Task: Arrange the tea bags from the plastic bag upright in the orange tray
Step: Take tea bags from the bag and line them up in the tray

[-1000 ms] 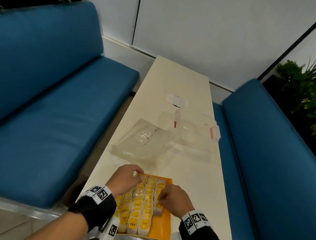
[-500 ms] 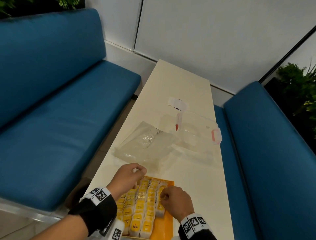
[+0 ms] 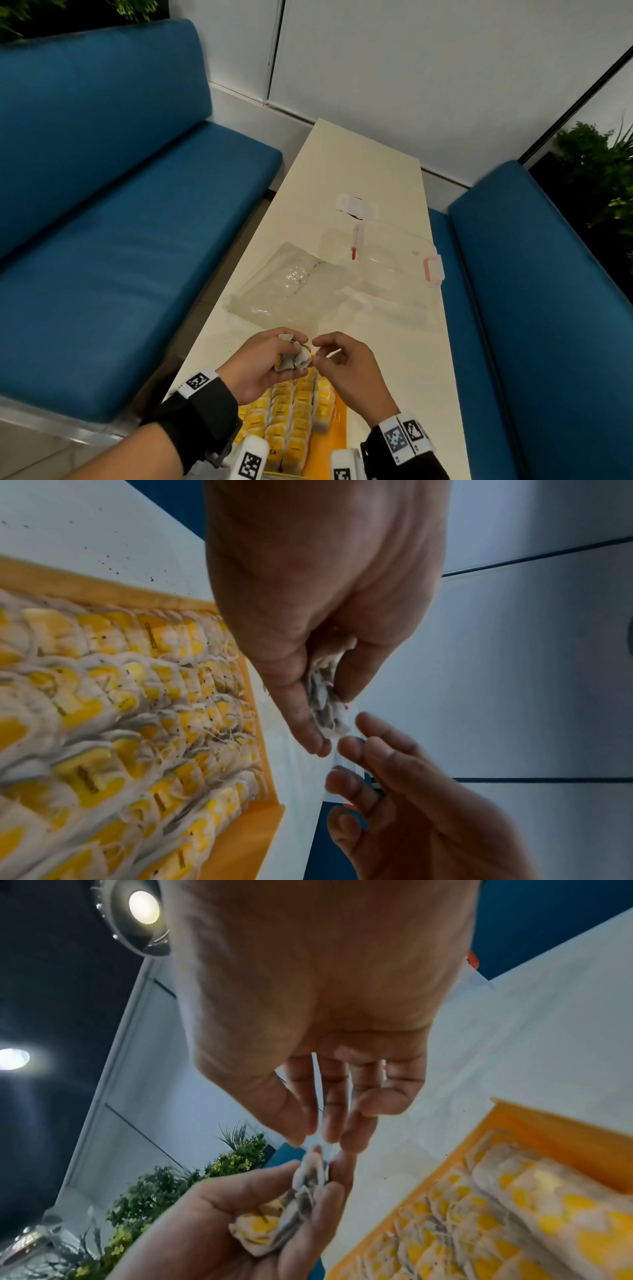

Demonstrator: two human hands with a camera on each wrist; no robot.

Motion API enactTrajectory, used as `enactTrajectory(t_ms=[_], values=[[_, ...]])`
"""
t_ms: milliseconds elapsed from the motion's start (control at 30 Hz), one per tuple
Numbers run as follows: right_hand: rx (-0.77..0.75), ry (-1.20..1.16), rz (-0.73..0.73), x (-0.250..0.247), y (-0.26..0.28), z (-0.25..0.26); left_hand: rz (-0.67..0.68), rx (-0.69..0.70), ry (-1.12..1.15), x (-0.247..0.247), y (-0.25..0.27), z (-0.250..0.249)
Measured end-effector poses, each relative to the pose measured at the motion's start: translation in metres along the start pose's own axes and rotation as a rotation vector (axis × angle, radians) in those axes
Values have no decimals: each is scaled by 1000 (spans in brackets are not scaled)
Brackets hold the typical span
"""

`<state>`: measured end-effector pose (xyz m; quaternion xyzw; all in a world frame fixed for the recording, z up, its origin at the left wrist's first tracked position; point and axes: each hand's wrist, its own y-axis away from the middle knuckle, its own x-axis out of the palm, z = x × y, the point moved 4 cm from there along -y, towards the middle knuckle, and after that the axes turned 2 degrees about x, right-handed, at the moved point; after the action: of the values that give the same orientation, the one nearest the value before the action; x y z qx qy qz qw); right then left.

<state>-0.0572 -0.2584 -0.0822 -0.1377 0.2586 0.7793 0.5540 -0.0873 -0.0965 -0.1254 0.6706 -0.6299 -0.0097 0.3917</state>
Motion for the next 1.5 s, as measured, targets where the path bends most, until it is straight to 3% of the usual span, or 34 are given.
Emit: enactTrajectory(t_ms=[200,400,633,967,1300,1500], values=[[223,-244,34,-4,0,-12,133,69,28,6,0,1],[299,-437,113,2,0,-9,234,147,25,14,-1,-2],[261,-568,108,2,4,-2,152,207,-146,18,-3,2],[141,-197,-108,-1,-6,-7,70,262,-396,17,0,4],[141,-145,-123,-14,-6,2,69,299,-486,11,-1,2],[82,63,-151,-23,-11,7,70,317,-527,8,0,2]])
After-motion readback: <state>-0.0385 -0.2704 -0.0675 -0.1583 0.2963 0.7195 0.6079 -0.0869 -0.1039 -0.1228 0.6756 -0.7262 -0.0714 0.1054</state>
